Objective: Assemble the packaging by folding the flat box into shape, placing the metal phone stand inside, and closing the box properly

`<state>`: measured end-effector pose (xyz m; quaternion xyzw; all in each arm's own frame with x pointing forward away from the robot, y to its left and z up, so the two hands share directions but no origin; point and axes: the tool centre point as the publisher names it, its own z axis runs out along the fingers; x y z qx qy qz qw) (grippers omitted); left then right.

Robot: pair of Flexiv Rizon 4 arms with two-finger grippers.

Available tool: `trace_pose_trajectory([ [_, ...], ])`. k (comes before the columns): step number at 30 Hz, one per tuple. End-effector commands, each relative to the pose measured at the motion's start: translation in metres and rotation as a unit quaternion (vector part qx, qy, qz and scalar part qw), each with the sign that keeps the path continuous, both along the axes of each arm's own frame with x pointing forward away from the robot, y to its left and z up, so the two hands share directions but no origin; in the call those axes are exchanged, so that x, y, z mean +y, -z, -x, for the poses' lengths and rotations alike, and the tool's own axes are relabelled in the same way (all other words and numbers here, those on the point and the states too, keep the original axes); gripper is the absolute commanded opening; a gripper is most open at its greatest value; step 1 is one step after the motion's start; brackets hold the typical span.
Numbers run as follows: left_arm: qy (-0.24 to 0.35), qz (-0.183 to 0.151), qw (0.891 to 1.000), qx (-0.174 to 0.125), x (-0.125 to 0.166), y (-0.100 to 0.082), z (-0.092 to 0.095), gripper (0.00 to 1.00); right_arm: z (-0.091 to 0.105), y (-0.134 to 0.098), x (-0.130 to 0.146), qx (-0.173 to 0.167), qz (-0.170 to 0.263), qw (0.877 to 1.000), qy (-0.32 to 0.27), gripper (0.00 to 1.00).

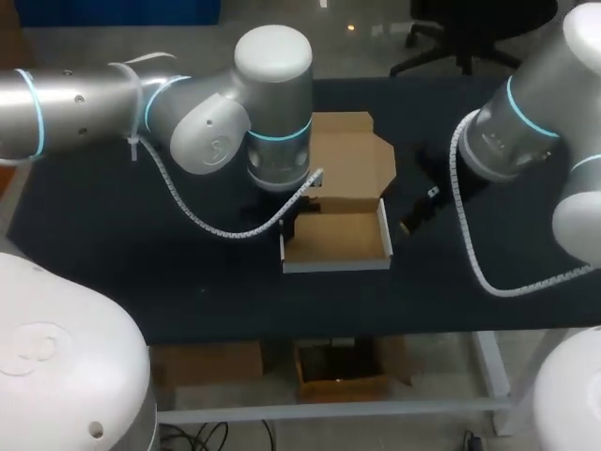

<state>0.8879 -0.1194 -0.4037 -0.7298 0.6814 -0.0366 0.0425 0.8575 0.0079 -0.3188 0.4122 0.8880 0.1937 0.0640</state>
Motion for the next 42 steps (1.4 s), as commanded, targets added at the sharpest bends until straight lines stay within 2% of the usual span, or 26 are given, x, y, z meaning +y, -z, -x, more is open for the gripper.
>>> trace_pose_trajectory([
  [1,-0.001,-0.002,1.000,0.000,0.002,-0.001,0.002,0.00,0.005,0.000,-0.002,-0.035,-0.026,0.999,0.003,1.00],
  [7,0.001,-0.003,1.000,0.002,0.003,0.000,0.002,0.00,0.005,0.000,-0.002,-0.035,-0.026,0.999,0.003,1.00],
  [9,0.000,-0.003,1.000,0.004,0.003,0.000,0.001,0.00,0.005,-0.001,-0.002,-0.042,-0.047,0.997,-0.049,1.00],
  [11,0.000,-0.004,1.000,0.006,0.004,0.000,0.000,0.00,0.010,-0.001,-0.011,-0.049,-0.085,0.990,-0.103,1.00],
  [15,0.003,-0.003,1.000,0.008,0.004,0.000,-0.001,0.00,0.022,0.000,-0.025,-0.057,-0.121,0.976,-0.169,1.00],
  [20,0.006,-0.005,1.000,0.009,0.005,0.001,-0.002,0.00,0.036,-0.002,-0.044,-0.074,-0.156,0.962,-0.212,1.00],
  [25,0.006,-0.009,1.000,0.010,0.005,0.002,-0.004,0.00,0.049,-0.010,-0.060,-0.082,-0.176,0.953,-0.234,1.00],
  [33,0.001,-0.017,1.000,0.007,0.003,0.004,-0.006,0.00,0.059,-0.016,-0.066,-0.075,-0.162,0.954,-0.243,1.00],
  [42,-0.005,-0.036,0.999,0.004,0.001,0.004,-0.007,0.00,0.071,-0.022,-0.070,-0.066,-0.126,0.960,-0.239,1.00],
])
